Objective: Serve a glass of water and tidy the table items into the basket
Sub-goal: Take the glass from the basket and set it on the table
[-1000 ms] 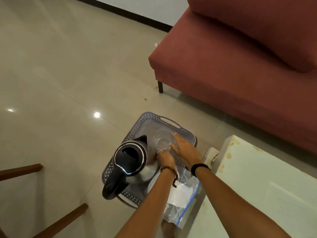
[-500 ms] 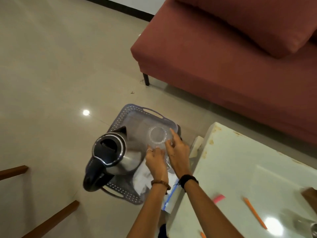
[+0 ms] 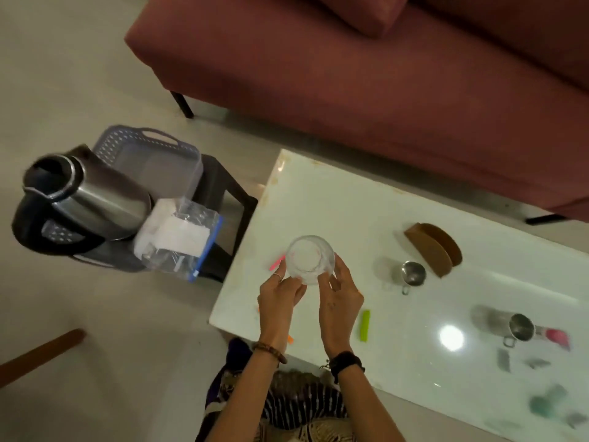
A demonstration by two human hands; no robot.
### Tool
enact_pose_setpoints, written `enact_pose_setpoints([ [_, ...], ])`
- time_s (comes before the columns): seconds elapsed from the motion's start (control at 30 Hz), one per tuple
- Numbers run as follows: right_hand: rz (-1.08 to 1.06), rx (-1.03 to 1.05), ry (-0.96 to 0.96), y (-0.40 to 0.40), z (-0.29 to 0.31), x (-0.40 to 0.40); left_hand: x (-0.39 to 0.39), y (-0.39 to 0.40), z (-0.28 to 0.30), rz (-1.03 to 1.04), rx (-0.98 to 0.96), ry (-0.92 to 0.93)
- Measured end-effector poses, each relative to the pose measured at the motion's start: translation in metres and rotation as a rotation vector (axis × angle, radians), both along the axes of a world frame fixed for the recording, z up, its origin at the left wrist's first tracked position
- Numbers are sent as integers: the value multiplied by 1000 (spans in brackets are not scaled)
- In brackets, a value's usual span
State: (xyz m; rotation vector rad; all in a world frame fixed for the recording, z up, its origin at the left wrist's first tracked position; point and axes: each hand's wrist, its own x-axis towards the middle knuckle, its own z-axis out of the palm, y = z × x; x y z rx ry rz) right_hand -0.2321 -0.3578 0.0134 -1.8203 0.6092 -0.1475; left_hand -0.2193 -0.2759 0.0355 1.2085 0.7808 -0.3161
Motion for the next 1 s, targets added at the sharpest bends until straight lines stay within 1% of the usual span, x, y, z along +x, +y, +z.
enact_pose_setpoints([
  [0.1,48,-29,37,-50,-6,-36,-34,-47,-13,0,-42,81],
  [0.2,63,-3,149,-86,-27,-60,-53,-79,-32,56,-50,237],
  [0.3,127,8,213,-108,-52,-74,-66,-97,-55,101,-89,338],
  [0.43,188,73,268,-121,-85,-75,-66,-108,-89,151,-94,406],
  [0.53,231,120,280,-124,-104,-68,-61,-108,-106,156,-82,398],
  [0.67,253,135,249,-122,-125,-60,-55,-104,-125,146,-55,361],
  [0.9,247,153,201,-119,-143,-52,-46,-100,-139,120,-1,310],
  [1.0,240,191,219,-120,-141,-52,-47,-100,-140,120,16,313],
])
